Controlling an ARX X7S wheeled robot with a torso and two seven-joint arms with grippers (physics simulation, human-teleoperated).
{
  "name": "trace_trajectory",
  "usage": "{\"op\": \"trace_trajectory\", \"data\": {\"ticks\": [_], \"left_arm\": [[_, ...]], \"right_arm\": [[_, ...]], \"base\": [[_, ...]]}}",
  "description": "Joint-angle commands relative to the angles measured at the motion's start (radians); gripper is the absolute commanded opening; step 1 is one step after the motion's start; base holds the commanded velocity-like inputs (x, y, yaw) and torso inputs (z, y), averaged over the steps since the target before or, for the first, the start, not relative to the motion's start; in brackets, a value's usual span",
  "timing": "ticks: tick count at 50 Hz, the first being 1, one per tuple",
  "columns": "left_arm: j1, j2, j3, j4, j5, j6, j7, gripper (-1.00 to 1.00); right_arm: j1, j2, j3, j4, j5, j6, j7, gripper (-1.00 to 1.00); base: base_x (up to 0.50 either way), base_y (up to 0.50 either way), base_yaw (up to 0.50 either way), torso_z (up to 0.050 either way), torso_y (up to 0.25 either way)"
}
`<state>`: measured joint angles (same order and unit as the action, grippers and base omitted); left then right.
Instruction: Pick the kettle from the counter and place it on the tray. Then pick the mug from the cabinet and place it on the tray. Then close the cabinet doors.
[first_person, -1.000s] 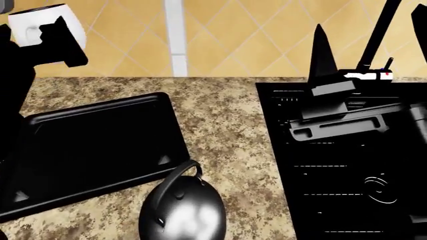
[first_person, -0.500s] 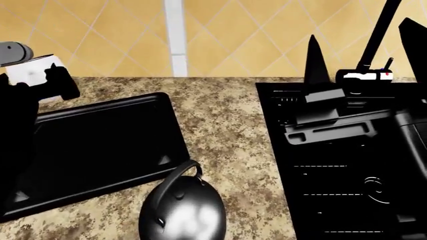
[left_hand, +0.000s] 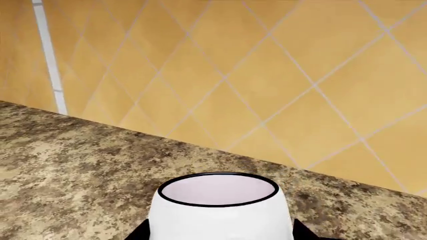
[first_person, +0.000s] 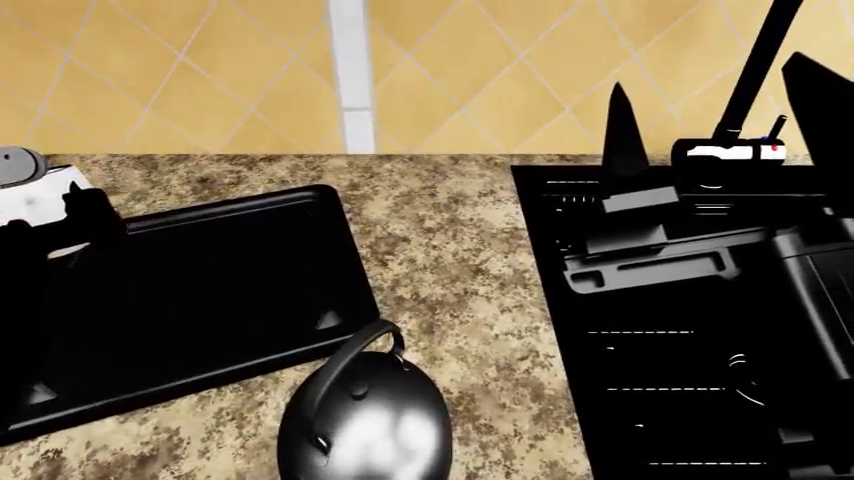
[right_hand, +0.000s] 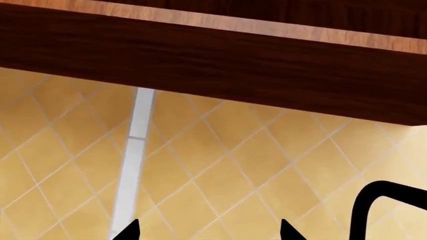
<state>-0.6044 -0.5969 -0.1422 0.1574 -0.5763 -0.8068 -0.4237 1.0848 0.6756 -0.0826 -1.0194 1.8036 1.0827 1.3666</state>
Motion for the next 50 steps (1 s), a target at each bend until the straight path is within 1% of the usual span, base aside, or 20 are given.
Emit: {"op": "trace_trajectory", "data": {"ticks": [1,19,20,36,42,50], "left_arm": [[0.071,0.003,-0.021,-0.033,0.003,0.061,0.012,-1.00],[0.098,0.014,-0.015,-0.069,0.006,0.095,0.036,-1.00],[0.097,0.014,-0.017,-0.071,0.005,0.094,0.035,1.00],[0.099,0.007,-0.029,-0.040,-0.021,0.069,0.033,1.00],[0.058,-0.019,-0.078,0.082,-0.103,-0.017,0.009,1.00],[-0.043,-0.064,-0.148,0.277,-0.258,-0.173,-0.050,1.00]], "right_arm": [[-0.019,-0.006,0.010,0.000,-0.013,0.004,-0.012,1.00],[-0.045,-0.025,0.023,0.000,-0.038,0.019,-0.033,1.00],[-0.048,-0.026,0.024,0.001,-0.042,0.020,-0.036,1.00],[-0.064,-0.034,0.033,0.000,-0.055,0.025,-0.049,1.00],[-0.063,-0.037,0.032,0.002,-0.053,0.026,-0.047,1.00],[-0.064,-0.039,0.034,-0.003,-0.043,0.024,-0.040,1.00]], "base": [[0.00,0.00,0.00,0.000,0.000],[0.00,0.00,0.00,0.000,0.001],[0.00,0.00,0.00,0.000,0.000],[0.00,0.00,0.00,0.000,0.000],[0.00,0.00,0.00,0.000,0.000],[0.00,0.00,0.00,0.000,0.000]]}}
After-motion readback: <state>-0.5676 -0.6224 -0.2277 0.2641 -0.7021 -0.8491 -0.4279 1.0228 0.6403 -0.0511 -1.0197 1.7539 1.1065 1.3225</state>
